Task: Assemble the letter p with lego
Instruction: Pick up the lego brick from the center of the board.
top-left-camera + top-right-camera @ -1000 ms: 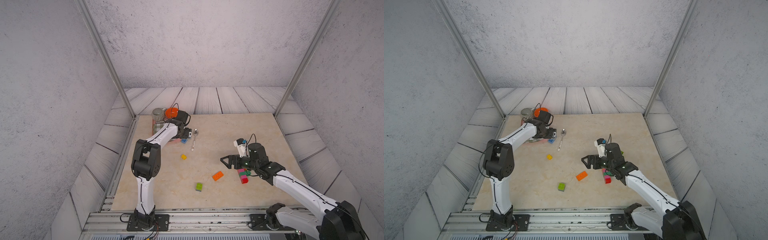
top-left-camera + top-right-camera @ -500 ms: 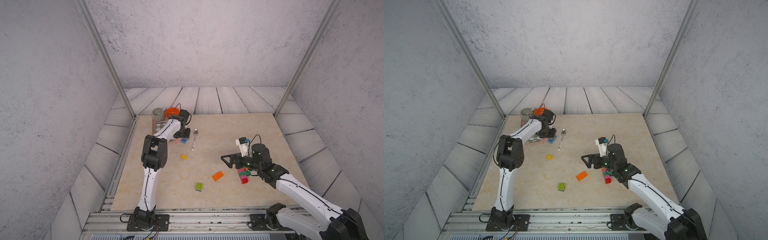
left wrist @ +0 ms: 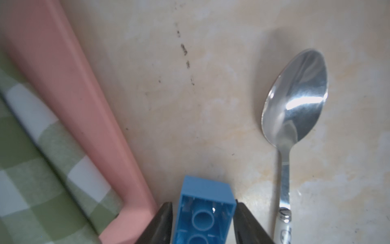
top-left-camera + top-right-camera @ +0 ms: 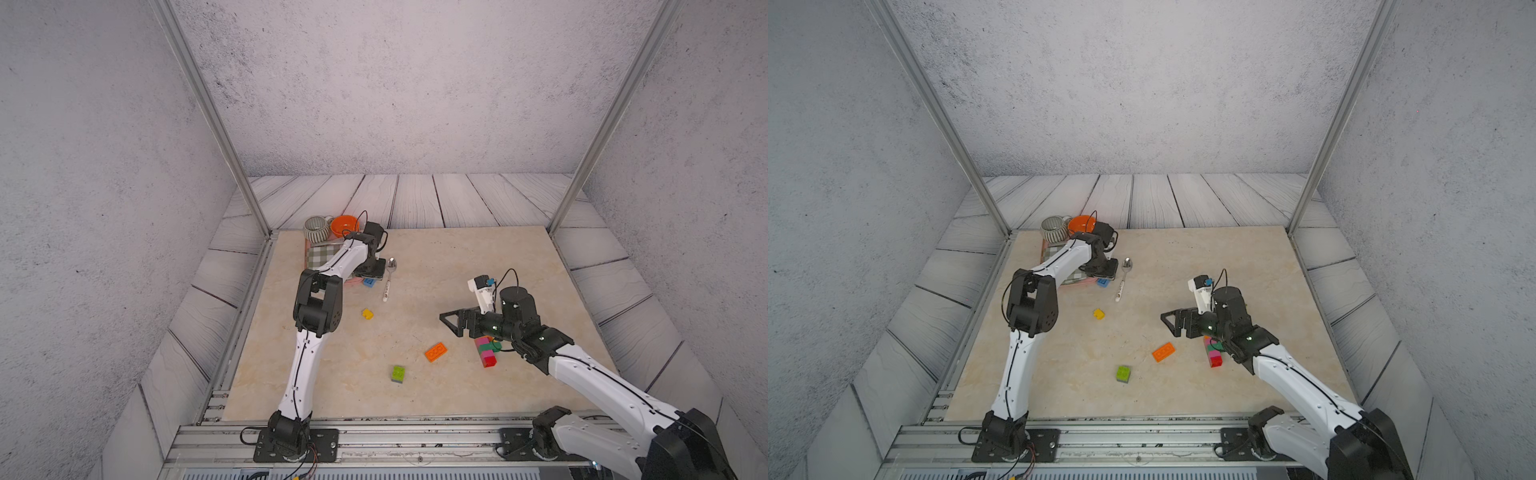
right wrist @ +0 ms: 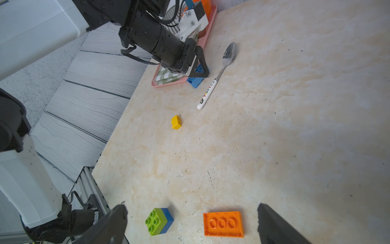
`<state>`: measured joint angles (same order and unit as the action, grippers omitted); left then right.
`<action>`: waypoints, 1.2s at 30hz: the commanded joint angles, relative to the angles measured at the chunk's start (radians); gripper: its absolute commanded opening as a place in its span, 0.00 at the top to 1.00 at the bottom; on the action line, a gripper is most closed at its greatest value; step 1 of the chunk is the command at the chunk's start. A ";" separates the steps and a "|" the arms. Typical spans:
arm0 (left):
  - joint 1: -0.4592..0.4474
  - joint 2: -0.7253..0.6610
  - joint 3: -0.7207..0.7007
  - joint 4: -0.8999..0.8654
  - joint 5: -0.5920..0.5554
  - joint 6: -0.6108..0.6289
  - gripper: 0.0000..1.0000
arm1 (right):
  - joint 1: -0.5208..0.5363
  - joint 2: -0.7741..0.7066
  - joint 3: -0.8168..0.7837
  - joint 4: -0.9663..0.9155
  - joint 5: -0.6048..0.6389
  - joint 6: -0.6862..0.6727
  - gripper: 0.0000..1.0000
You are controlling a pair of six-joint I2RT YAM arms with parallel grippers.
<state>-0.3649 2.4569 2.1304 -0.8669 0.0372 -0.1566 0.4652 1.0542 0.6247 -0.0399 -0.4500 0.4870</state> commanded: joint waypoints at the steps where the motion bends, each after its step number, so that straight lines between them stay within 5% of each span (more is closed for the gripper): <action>1: -0.009 0.011 0.031 -0.032 -0.001 0.012 0.50 | -0.003 0.005 -0.008 0.023 -0.025 0.005 0.01; 11: -0.015 -0.051 0.019 -0.089 -0.008 -0.043 0.71 | -0.001 0.019 -0.007 0.031 -0.036 0.009 0.01; 21: -0.012 -0.561 -0.475 0.164 0.130 -0.231 0.78 | -0.005 0.018 0.002 0.016 -0.097 -0.017 0.01; 25: -0.012 -0.795 -0.741 0.396 0.367 -0.371 0.78 | -0.005 0.030 0.019 0.028 -0.202 -0.010 0.01; 29: -0.018 -0.989 -1.032 0.807 0.610 -0.619 0.78 | -0.005 0.023 0.037 0.058 -0.288 0.022 0.01; 36: -0.095 -1.120 -1.391 1.499 0.682 -1.042 0.81 | -0.005 -0.003 0.015 0.259 -0.365 0.146 0.06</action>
<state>-0.4244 1.3655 0.7975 0.2405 0.6403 -0.9726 0.4633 1.0790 0.6304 0.0864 -0.7509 0.5671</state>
